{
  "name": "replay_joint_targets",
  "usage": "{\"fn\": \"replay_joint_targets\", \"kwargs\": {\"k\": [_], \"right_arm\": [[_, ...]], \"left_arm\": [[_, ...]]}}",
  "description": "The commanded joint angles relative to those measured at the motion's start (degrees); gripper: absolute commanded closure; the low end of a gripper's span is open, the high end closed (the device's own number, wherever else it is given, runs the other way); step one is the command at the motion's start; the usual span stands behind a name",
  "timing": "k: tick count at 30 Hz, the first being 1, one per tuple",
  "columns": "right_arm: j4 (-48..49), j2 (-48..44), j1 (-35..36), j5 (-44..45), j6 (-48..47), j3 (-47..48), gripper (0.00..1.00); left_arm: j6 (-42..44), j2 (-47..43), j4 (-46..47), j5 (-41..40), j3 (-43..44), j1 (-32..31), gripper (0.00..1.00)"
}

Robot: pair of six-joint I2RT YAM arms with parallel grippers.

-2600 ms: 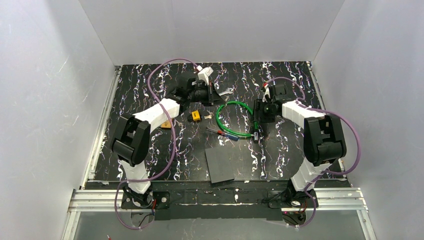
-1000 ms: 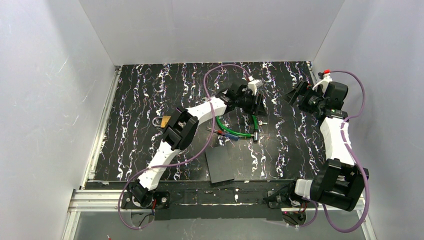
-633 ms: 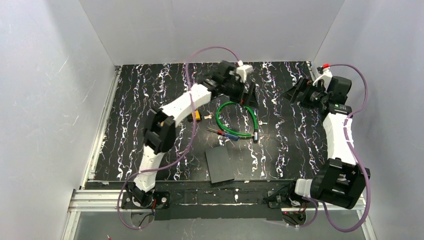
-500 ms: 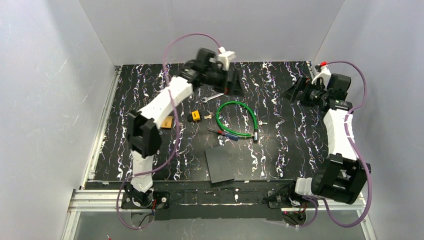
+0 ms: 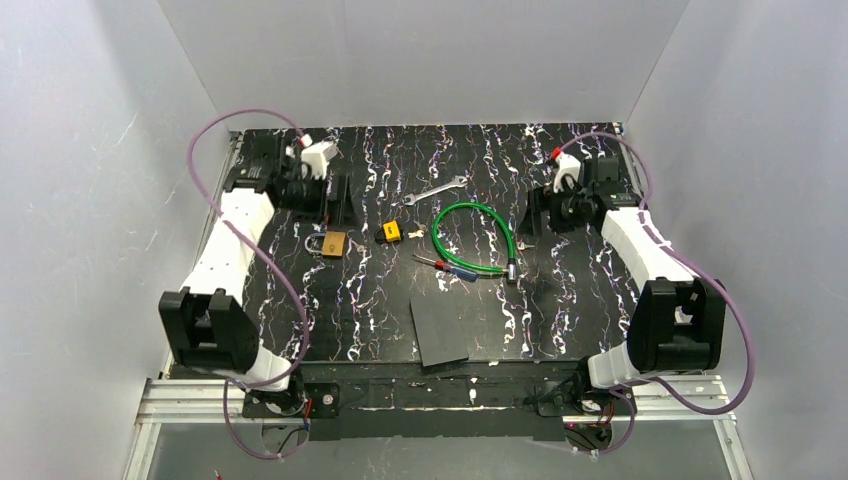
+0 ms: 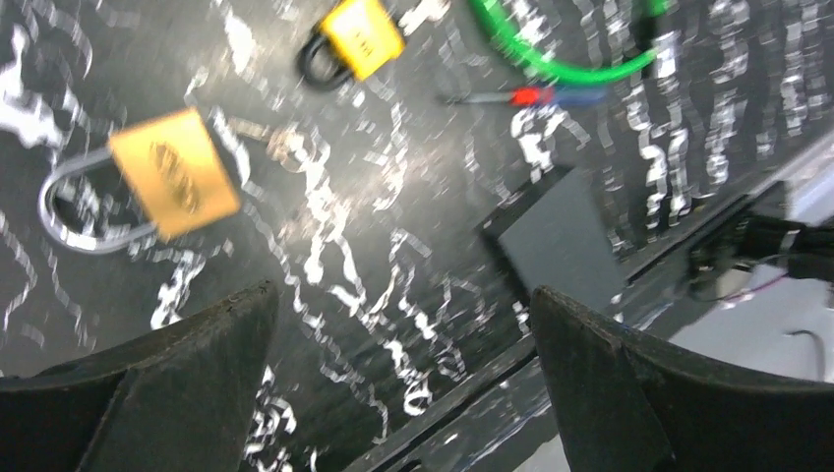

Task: Lock with the key
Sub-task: Reset both arms

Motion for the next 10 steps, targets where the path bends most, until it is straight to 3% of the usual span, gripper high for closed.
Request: {"fn": "replay_joint_targets", "kwargs": {"k": [1, 5, 10], "right_arm": [[1.3, -2.8, -0.4, 5.2, -6.0, -6.1, 0.02], [3.1, -7.1, -0.4, 6.0, -6.6, -10.2, 0.02], [4.1, -9.4, -0.5, 5.7, -5.6, -12.2, 0.02]], "left_arm": [[7.8, -8.9, -3.0, -6.3, -10.5, 2.1, 0.02], [6.2, -13.8, 0.2, -7.1, -16.7, 2.1, 0.02], [3.5, -15.5, 1.7, -7.3, -17.6, 2.2, 0.02]]}}
